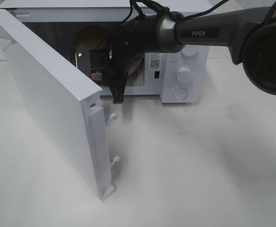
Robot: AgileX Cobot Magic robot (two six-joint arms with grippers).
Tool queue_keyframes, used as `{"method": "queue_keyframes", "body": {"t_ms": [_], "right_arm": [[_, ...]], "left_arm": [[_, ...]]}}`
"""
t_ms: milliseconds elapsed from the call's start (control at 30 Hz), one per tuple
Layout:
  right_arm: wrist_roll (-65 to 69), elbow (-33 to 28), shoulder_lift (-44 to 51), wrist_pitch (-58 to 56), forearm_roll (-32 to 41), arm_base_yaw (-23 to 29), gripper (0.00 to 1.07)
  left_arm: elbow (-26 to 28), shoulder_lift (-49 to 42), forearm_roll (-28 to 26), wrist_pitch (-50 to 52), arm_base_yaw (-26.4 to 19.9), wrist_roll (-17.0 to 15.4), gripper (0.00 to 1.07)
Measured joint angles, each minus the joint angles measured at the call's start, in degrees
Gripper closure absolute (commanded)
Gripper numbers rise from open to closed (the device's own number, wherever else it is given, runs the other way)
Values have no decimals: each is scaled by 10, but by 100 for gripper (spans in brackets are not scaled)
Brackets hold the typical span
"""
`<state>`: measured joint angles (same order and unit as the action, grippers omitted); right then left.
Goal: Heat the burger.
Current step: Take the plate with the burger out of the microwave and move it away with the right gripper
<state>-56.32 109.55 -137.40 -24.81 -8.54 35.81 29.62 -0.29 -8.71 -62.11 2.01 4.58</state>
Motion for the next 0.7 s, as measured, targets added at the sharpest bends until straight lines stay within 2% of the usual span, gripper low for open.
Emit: {"method": "queue_keyframes", "body": {"t_ms": [367, 567, 700], "right_arm": [[-73, -9, 26, -45, 40, -1, 107], [-137, -53, 60, -45, 81, -6, 107], [-225, -99, 92, -35, 138, -16, 107]], "left_arm": [[0, 0, 0, 0, 0, 0, 7], [0, 0, 0, 0, 0, 0, 7], [0, 0, 0, 0, 0, 0, 7]]}}
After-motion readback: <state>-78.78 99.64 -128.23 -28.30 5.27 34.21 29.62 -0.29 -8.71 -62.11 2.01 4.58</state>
